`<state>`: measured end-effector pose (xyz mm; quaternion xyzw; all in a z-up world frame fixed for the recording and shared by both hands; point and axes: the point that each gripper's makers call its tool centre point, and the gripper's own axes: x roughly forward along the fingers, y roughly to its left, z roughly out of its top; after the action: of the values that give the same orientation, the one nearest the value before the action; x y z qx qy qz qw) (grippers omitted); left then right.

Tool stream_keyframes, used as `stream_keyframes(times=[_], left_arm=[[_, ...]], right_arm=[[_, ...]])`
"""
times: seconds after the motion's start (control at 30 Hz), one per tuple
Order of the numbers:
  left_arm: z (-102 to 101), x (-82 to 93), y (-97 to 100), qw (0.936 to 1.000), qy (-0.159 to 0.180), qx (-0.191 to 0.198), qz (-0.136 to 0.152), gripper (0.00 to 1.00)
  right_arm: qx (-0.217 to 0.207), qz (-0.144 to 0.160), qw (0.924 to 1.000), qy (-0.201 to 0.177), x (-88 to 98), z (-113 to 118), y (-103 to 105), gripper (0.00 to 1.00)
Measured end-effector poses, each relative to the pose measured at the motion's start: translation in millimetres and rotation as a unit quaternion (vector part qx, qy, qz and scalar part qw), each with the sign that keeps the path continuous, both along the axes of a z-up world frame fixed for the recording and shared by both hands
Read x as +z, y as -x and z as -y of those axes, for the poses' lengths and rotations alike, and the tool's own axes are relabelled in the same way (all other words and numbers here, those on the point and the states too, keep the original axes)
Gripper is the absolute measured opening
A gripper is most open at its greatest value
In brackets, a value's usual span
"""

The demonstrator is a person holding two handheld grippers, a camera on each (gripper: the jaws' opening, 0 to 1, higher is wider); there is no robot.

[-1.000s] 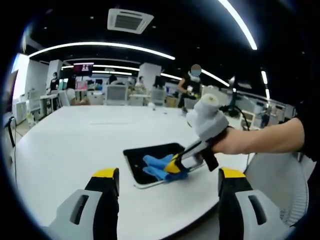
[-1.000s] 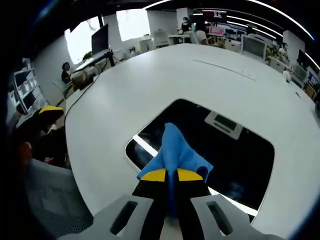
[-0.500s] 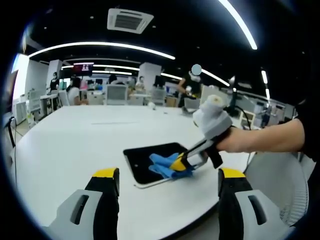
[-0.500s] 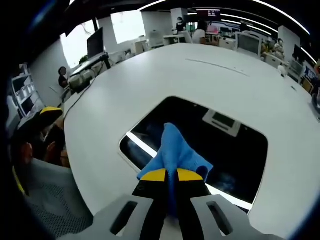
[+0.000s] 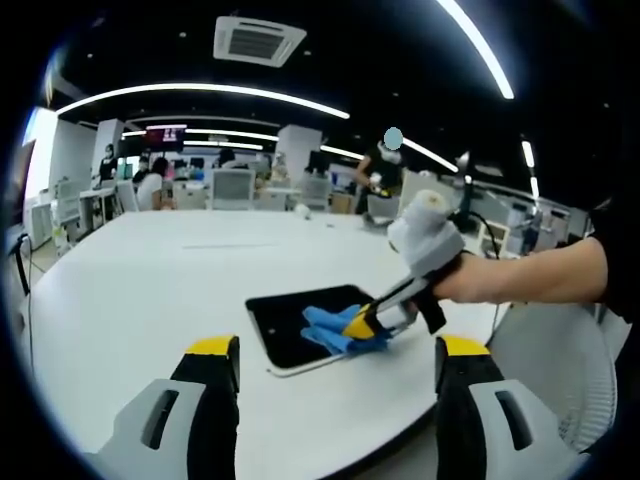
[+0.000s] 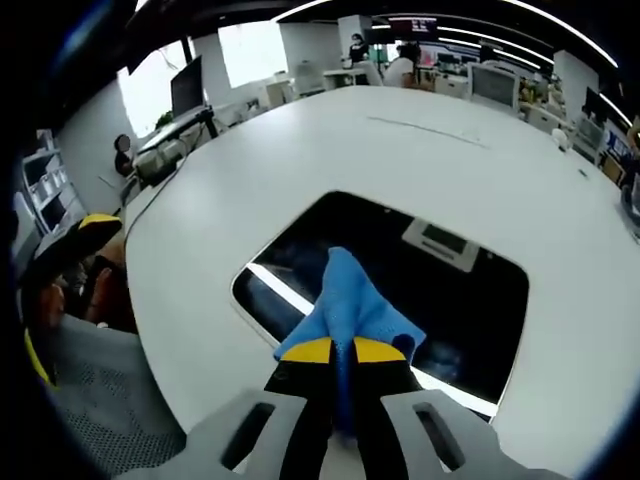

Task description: Wipe the mirror surface with the cleaning cloth until all visible marks leave the cleaned area.

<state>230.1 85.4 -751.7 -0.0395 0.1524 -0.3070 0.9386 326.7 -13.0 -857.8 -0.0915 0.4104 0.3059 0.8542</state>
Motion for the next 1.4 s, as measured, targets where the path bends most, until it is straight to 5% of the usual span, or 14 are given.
stream_keyframes(times=[1.4], left_arm=[[-1.6,-5.7,-1.0,0.9997,-0.022,0.005,-0.009,0.93]], right_arm=[[-0.024,0.007,0.9997,0.006,3.8,2.1,-65.8,0.0]])
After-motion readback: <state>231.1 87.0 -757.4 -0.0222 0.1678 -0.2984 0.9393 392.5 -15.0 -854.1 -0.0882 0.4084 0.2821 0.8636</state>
